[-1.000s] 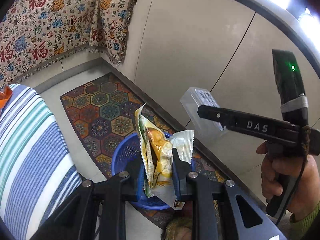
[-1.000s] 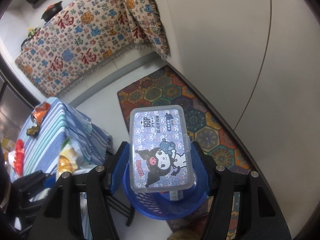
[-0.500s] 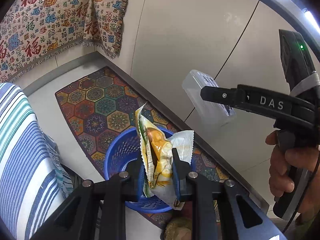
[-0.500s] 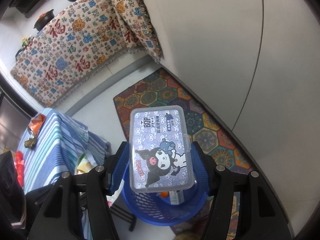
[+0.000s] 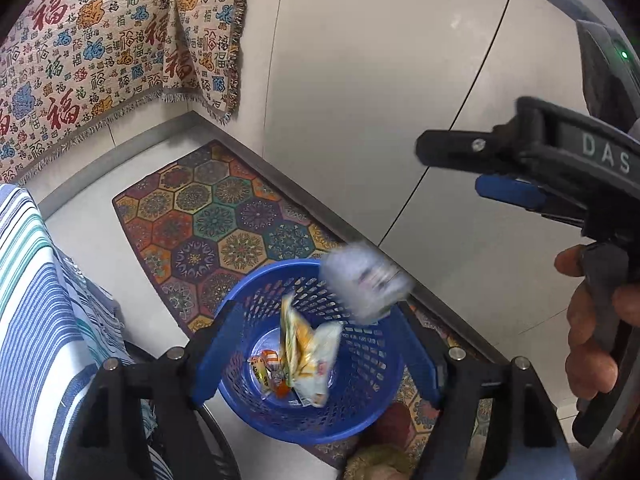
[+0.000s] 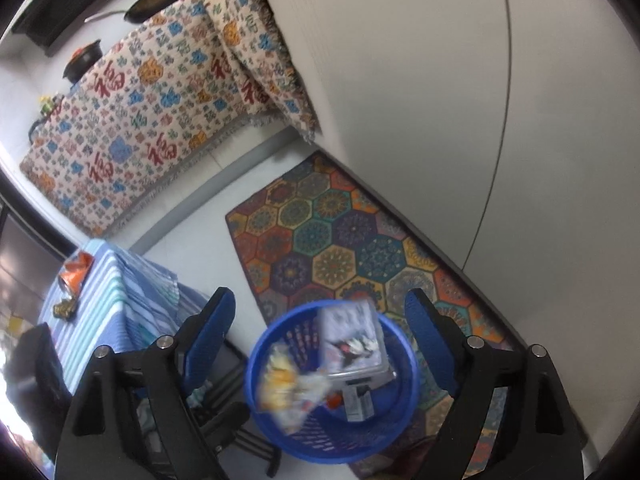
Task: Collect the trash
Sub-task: 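Move both tools back over the table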
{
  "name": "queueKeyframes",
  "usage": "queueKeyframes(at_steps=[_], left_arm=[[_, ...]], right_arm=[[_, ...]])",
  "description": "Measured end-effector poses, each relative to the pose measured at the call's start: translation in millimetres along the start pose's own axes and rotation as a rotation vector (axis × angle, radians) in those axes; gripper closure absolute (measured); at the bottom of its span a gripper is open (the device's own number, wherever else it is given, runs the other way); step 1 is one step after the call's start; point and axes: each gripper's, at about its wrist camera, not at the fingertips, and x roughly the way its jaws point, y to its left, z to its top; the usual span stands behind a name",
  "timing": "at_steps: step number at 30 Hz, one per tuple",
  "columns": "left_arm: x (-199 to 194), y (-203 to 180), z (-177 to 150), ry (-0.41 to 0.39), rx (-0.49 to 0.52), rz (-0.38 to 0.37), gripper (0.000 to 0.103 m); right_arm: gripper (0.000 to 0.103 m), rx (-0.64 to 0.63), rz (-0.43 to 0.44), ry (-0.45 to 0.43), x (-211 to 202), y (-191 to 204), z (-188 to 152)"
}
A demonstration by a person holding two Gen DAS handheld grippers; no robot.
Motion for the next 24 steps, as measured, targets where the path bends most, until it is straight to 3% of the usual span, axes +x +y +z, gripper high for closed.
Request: queueKeyframes(at_steps=[6,13,19,24], left_arm=[[-45.1,6.1,-4.8,-0.132,-0.034,0.087,0.026],[-147.3,20.5,-24.3,-0.256,-0.078,0.139,0.026],[-219.6,53.1,-80.3,-0.233,-0.108,0.226,0.026],[-242.1,104.8,-135.3,-0.180,-0.209,0.357,0.026]], right_arm=[[0.015,-0.012,-0.020,-0.051,-11.1,1.7,1.4],[0.010,-0.135,-0.053,-0.144,-31.2,36.3,-0.4],[0.007,-0.282,0.009,-0.127,-44.6,96.3,-27.4],[0.007,-0.431,0.123,-0.066,-46.7,175.7,-76.9]])
